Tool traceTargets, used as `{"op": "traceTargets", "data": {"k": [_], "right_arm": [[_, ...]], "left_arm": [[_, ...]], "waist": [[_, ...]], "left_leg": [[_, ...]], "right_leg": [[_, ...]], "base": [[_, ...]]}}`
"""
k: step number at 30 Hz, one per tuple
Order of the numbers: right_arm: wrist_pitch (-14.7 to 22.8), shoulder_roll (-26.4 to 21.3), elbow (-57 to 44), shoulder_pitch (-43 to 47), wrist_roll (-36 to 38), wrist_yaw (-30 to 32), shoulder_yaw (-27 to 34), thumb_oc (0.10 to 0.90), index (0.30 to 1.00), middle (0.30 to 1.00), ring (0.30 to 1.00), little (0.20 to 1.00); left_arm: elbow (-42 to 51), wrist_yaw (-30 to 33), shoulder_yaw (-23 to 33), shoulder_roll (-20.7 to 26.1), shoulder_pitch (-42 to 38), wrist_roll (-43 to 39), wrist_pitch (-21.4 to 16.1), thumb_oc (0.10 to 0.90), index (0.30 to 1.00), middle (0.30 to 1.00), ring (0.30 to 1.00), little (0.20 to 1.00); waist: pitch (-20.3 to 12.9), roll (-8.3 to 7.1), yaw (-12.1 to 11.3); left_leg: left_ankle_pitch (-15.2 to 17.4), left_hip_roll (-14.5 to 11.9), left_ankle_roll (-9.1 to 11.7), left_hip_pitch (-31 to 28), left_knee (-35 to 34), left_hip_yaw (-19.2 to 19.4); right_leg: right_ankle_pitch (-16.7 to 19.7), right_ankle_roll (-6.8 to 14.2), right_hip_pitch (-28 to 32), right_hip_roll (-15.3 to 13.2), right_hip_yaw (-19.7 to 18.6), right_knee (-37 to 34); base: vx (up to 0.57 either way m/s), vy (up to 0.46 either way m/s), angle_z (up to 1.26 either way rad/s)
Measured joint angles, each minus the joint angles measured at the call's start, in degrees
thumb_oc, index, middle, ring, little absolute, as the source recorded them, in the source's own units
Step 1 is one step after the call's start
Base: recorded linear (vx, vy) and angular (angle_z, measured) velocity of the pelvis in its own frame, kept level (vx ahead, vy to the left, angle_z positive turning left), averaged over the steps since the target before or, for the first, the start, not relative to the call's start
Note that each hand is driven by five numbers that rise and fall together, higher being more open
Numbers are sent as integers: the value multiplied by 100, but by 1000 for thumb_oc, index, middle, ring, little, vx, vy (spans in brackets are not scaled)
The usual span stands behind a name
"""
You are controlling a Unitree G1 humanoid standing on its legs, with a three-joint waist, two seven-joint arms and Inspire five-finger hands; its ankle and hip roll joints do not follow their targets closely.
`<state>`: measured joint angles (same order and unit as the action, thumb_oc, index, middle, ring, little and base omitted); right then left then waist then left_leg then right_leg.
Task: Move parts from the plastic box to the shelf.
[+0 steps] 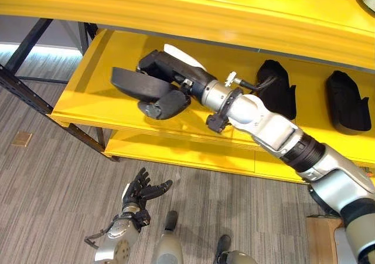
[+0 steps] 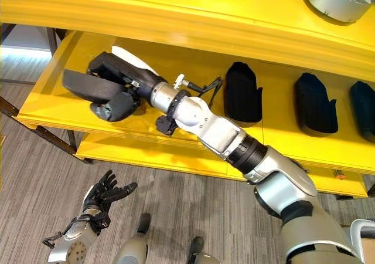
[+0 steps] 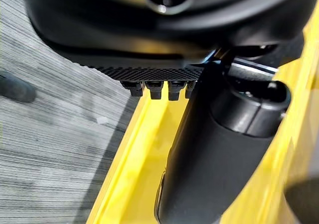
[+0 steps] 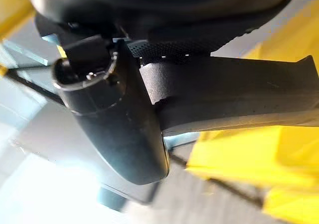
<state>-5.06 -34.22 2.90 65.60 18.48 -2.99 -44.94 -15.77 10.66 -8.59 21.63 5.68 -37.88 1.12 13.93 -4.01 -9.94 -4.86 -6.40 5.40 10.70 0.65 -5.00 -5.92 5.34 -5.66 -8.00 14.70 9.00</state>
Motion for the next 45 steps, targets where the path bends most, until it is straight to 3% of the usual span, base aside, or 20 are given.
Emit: {"op": "traceTargets", "data": {"k": [9, 22, 25, 28, 32, 38, 42, 45], "right_arm": [[163, -576, -35, 398, -953, -129, -283, 400, 300, 300, 300, 300], [625, -589, -301, 755, -1258, -301, -451, 400, 300, 300, 300, 300], [743, -665, -297, 1132, -1719, -304, -689, 400, 300, 300, 300, 300], [901, -927, -369, 1563, -2155, -328, -1138, 400, 300, 300, 300, 300], [1042, -1051, -386, 1627, -2680, -340, -1271, 400, 300, 300, 300, 300], [1194, -1045, 213, 1624, -3547, -354, -1727, 400, 300, 300, 300, 300], [1244, -918, 1190, 1567, -4288, -427, -2229, 400, 300, 300, 300, 300], [1210, -915, 1601, 1284, -4568, -482, -2241, 400, 300, 300, 300, 300]], "left_arm": [[-2, -21, 13, -11, -34, -2, -38, 900, 1000, 1000, 1000, 1000], [-2, -142, 29, -2, 26, -13, -72, 900, 1000, 1000, 1000, 1000], [-2, -154, 31, 18, 82, -12, -92, 900, 1000, 1000, 1000, 1000], [0, -212, 35, 76, 180, -6, -105, 900, 1000, 1000, 1000, 1000], [2, -269, 16, 170, 203, -1, -106, 900, 1000, 1000, 1000, 1000], [4, -265, 40, 251, 250, 2, -106, 900, 1000, 1000, 1000, 1000], [26, -277, 23, 251, 254, 2, -108, 900, 1000, 1000, 1000, 1000], [31, -285, 18, 252, 272, 3, -109, 900, 1000, 1000, 1000, 1000]], "waist": [[-2, -3, -132], [-2, -3, -304], [-4, -9, -455], [-5, -12, -464], [-9, -34, -565], [-9, -36, -608], [-9, -36, -607], [-9, -36, -611]], "left_leg": [[0, 3, 0, 38, -2, -27], [-18, 32, 29, 113, -2, -248], [-27, 47, 42, 150, -8, -337], [-45, 60, 70, 226, -8, -448], [-50, 72, 78, 239, -14, -495], [-61, 87, 91, 250, -12, -557], [-82, 94, 102, 289, -10, -633], [-90, 117, 103, 338, -12, -650]], "right_leg": [[5, 5, 37, 26, 41, -115], [15, 16, 157, 37, 301, -221], [13, 19, 163, 37, 352, -243], [14, 21, 178, 45, 493, -281], [6, 29, 202, 46, 557, -303], [4, 32, 223, 42, 607, -299], [1, 36, 217, 44, 662, -291], [-2, 41, 190, 32, 694, -301]], "base": [[1, -4, 2], [-6, -7, 9], [-6, -10, 12], [-5, -10, 18], [-4, -3, 9], [-10, -3, 5], [-12, 2, 6], [-3, 0, 6]]}}
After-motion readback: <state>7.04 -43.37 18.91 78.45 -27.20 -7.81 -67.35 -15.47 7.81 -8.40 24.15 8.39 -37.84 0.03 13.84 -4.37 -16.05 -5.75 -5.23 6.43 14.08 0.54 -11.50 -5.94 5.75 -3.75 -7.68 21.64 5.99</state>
